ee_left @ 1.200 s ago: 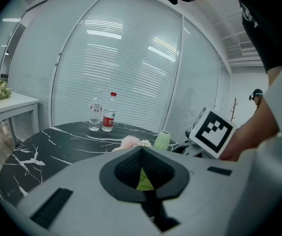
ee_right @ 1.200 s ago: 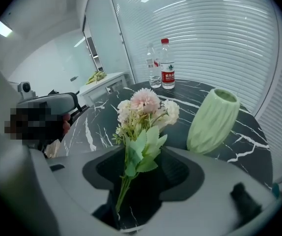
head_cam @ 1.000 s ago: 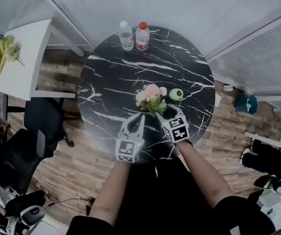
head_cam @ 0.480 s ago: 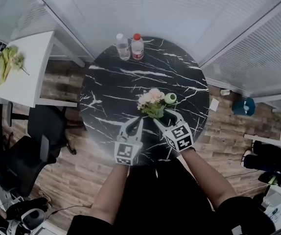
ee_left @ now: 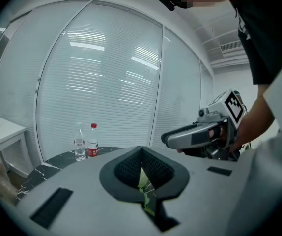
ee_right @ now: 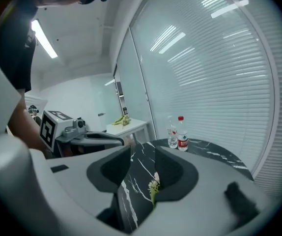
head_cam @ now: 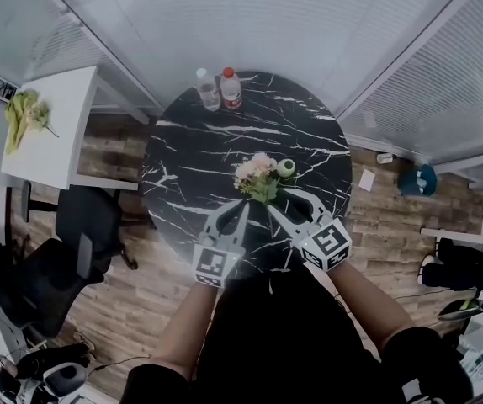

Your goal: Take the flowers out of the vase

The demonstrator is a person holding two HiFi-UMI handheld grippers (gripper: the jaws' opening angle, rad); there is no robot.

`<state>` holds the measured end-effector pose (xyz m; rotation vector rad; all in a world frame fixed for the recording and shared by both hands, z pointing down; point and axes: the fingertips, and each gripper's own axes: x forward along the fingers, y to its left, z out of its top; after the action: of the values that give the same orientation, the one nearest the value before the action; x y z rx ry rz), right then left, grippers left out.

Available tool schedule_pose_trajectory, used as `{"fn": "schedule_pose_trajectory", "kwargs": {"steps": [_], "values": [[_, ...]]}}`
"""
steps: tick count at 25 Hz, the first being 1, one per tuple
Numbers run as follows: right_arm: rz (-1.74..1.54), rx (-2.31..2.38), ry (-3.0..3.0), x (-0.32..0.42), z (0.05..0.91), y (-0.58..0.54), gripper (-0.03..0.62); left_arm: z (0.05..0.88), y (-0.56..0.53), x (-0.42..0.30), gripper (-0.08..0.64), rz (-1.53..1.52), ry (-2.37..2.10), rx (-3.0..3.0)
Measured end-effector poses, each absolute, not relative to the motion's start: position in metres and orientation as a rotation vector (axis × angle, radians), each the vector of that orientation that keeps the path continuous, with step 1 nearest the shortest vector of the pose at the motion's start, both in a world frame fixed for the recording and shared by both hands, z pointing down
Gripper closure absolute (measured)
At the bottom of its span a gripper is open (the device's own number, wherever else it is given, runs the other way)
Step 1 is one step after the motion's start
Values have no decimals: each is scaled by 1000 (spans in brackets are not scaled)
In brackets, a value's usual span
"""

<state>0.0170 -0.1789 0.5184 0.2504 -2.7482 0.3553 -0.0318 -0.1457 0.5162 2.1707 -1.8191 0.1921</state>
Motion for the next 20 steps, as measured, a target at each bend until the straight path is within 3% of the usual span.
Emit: {"fn": "schedule_pose_trajectory", "kwargs": {"steps": [5,8,20], "values": [[264,272,-2853,30,468,-182,542,471,-150,-20,549,147,-1822,2237],[234,267,-2909,35,444,-182,571,442,-155,-15,549,102,-1828,2276],[98,221,-3028,41,368,-180,574,363,-166,6,549,38,-1832,2402]]}}
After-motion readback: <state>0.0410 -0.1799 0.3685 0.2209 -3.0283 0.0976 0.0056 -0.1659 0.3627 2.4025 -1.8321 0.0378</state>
